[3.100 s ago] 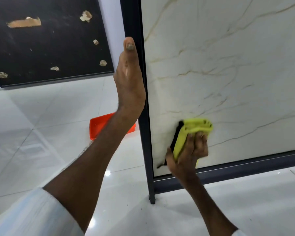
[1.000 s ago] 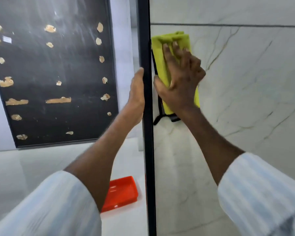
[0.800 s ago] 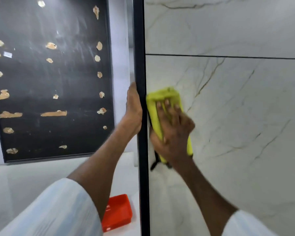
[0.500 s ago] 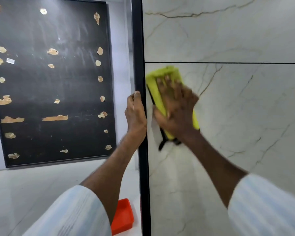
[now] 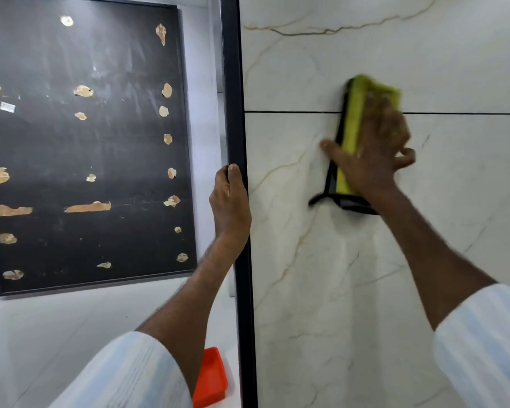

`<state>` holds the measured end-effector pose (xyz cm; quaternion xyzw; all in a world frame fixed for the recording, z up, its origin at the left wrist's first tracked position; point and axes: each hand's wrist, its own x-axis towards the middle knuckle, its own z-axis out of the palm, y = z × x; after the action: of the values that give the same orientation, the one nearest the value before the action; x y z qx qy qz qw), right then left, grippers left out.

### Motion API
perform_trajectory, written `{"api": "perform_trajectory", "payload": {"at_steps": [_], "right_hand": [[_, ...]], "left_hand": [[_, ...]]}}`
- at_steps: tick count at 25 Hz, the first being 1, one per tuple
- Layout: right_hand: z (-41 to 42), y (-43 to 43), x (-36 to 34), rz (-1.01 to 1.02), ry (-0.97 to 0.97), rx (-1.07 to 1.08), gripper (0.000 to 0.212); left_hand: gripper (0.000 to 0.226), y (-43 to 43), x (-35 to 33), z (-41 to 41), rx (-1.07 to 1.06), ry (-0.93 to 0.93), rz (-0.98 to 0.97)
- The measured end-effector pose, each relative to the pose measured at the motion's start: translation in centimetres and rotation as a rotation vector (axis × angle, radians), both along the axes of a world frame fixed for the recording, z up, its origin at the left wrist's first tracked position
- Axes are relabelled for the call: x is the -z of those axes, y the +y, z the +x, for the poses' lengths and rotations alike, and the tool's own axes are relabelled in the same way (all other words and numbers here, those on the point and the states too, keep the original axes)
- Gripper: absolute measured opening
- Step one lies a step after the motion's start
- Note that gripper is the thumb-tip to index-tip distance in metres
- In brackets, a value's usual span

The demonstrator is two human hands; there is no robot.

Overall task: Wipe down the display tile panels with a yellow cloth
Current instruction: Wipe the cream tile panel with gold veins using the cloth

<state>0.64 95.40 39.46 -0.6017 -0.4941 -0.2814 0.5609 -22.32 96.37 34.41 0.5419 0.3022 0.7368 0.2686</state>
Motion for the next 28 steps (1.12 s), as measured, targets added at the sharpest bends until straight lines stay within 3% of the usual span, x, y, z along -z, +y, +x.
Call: {"api": "perform_trajectory", "payload": {"at_steps": [2, 4, 6, 9, 10, 12, 15, 17, 20, 24, 28], "right_hand": [[1.1, -0.6, -1.2, 0.027, 0.302, -0.189, 0.112], [-0.5, -1.3, -1.6, 0.004, 0.359, -0.21, 0.11], [-4.1, -1.0, -0.4, -0.066, 0.148, -0.158, 0.107], [-9.0, -0.6, 3.4, -0.026, -0.553, -0.128, 0.104], [-9.1, -0.7, 3.8, -0.008, -0.675, -0.101, 0.1], [-7.5, -1.3, 2.7, -0.003, -0.712, -0.029, 0.098], [-3.3, -2.1, 0.4, -0.066, -0.487, 0.034, 0.104], [-0.2, -2.1, 0.3, -0.161, -0.127, -0.083, 0.112], [1.6, -1.6, 2.2, -0.034, 0.289, -0.261, 0.118], [0.7, -1.4, 3.2, 0.16, 0.468, -0.306, 0.104], [0.6, -2.4, -1.5, 0.269, 0.819, -0.297, 0.074]], "left_hand": [[0.039, 0.0, 0.1, 0.0, -0.01, 0.007, 0.009], [0.038, -0.2, 0.1, 0.2, -0.013, 0.012, 0.005], [0.035, -0.3, 0.1, 0.3, -0.014, 0.004, 0.007], [0.037, -0.2, 0.1, 0.0, -0.025, 0.003, 0.017], [0.038, -0.2, 0.1, 0.0, -0.023, 0.0, 0.019], [0.036, -0.2, 0.1, 0.1, -0.023, -0.007, 0.008], [0.03, -0.6, -0.1, 0.3, -0.031, -0.001, -0.021], [0.029, -0.9, -0.2, 0.3, -0.026, 0.002, -0.03], [0.038, -0.7, -0.3, 0.4, -0.04, 0.015, -0.03], [0.032, -0.3, 0.2, 0.3, -0.023, -0.004, 0.004], [0.031, -1.5, -0.4, 0.3, -0.101, 0.05, -0.071]]}}
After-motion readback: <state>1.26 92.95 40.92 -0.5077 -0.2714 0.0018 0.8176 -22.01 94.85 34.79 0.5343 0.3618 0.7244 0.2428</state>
